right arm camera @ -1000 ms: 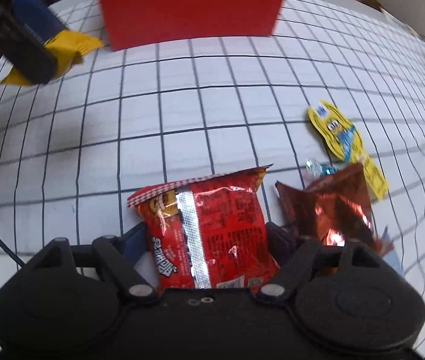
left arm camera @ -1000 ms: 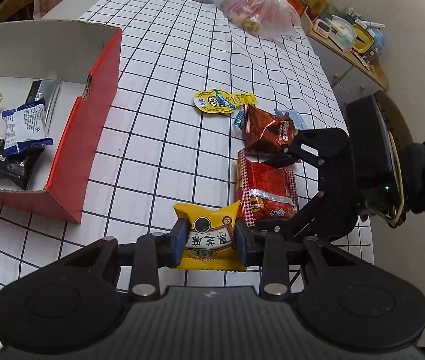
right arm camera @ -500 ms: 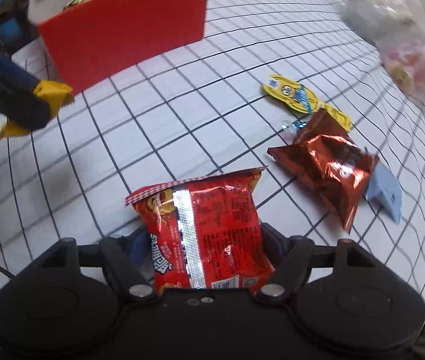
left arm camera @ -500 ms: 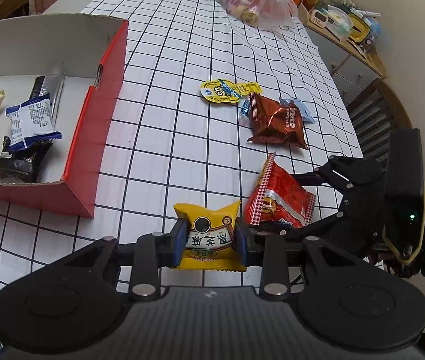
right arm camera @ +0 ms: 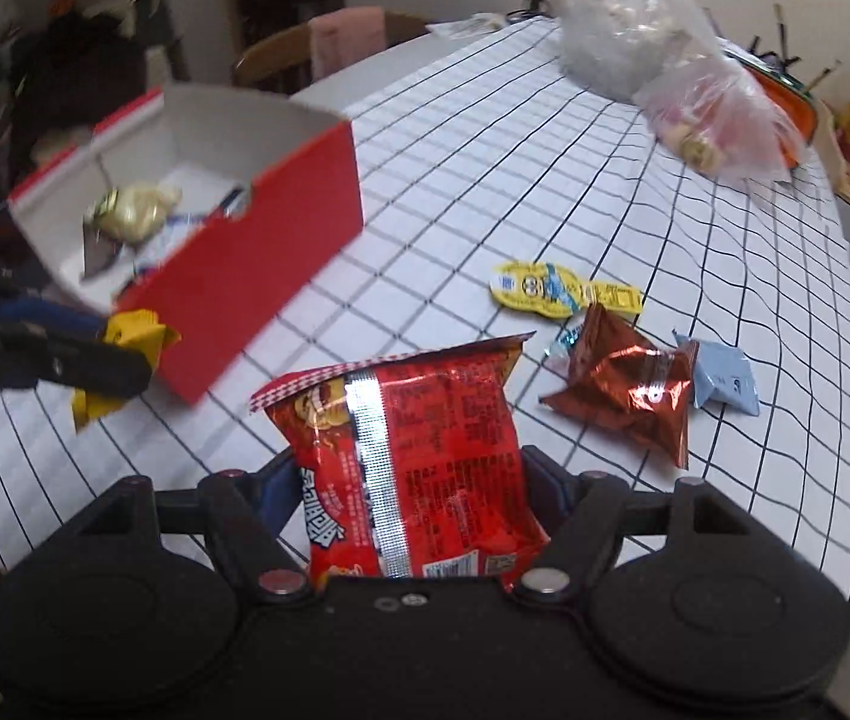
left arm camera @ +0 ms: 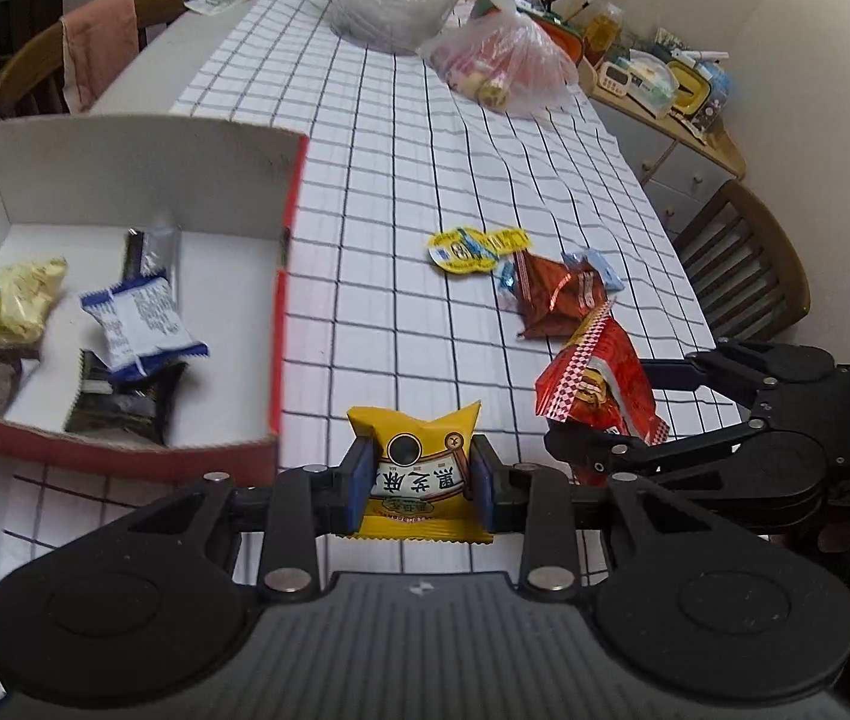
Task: Organize snacks
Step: 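Carry the yellow packet and red chip bag into the box with both tools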
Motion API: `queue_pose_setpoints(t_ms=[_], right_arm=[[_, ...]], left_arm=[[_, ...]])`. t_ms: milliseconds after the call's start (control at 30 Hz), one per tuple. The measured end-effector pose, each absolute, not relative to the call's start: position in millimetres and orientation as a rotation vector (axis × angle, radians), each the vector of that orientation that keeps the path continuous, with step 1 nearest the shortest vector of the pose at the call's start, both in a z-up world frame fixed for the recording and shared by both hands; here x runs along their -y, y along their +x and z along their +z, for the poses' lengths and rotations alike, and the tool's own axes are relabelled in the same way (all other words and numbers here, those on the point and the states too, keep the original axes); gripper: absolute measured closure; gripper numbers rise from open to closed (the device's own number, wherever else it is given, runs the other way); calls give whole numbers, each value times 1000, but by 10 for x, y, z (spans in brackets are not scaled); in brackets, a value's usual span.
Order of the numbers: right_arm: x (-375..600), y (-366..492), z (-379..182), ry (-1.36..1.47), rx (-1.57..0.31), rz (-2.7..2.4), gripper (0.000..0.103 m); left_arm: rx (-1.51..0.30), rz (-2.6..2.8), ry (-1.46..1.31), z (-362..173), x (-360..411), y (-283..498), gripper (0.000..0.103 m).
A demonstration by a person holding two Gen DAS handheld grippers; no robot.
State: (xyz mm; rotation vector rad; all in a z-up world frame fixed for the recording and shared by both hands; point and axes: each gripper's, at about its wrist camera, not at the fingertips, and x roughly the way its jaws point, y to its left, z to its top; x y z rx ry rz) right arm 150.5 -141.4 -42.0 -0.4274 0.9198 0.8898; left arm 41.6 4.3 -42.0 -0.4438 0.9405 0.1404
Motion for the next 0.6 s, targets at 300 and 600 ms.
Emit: queue_pose_setpoints(t_ms=[300,600], right_arm=[[995,1375,-136,-319,-903,838,29],[383,1252,-43,-304,-883,841,29]], left_arm=[[-875,191,-408,-173,-567,266,70],[-841,272,-372,-89,-1171,196,70]])
